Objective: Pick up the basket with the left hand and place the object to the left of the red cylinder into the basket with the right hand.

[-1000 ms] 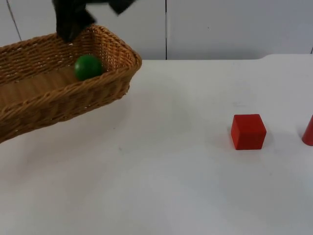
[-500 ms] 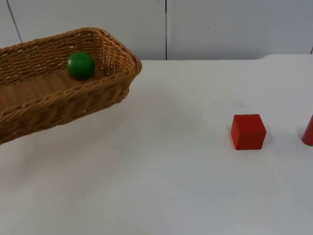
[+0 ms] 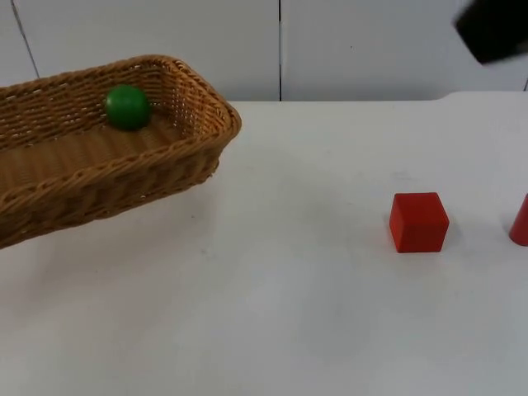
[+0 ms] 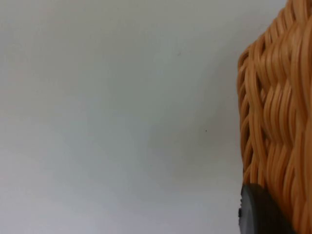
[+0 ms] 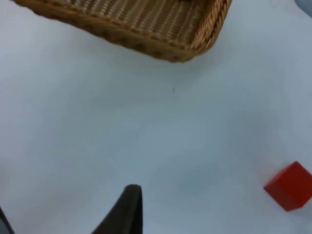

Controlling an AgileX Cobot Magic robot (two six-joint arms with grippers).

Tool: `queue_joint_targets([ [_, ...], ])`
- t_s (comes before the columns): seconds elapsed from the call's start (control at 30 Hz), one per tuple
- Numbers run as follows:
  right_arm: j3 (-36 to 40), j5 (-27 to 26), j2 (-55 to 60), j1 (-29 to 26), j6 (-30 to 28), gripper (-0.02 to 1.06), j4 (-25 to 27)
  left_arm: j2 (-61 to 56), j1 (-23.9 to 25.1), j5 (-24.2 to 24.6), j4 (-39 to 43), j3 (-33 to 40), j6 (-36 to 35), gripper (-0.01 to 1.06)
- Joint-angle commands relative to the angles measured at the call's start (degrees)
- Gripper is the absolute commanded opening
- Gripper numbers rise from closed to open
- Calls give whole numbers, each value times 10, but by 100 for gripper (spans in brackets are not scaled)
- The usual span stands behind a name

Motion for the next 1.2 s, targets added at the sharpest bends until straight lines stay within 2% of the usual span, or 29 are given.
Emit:
queue_joint_targets([
  [0.0,19,-16,-23,0,7,105,0,-4,1,4,-3,-1,0,0],
  [0.23,39,-22,-59,0,11,105,0,12,-51,-12,-8,-2,27,0],
  [0.33,39,-30,-61,0,11,105,5,55,-109,-60,-14,-2,38,0],
  [0.4,39,-30,-61,0,11,105,5,89,-148,-96,-18,-2,70,0],
  [0.43,39,-30,-61,0,11,105,5,89,-148,-96,-18,-2,70,0],
  [0.57,39,-30,-61,0,11,105,4,168,-210,-165,-46,-7,95,0],
  [0.83,39,-31,-61,0,11,105,3,239,-256,-180,-46,-48,111,2],
  [0.97,39,-35,-61,0,11,105,0,243,-259,-193,-46,-49,113,30],
  [1.0,39,-35,-61,0,11,105,0,243,-259,-193,-46,-49,113,30],
  [1.13,39,-35,-61,0,11,105,0,240,-259,-195,-7,-50,117,74],
  [1.17,39,-35,-61,0,11,105,0,240,-259,-195,-7,-50,117,74],
])
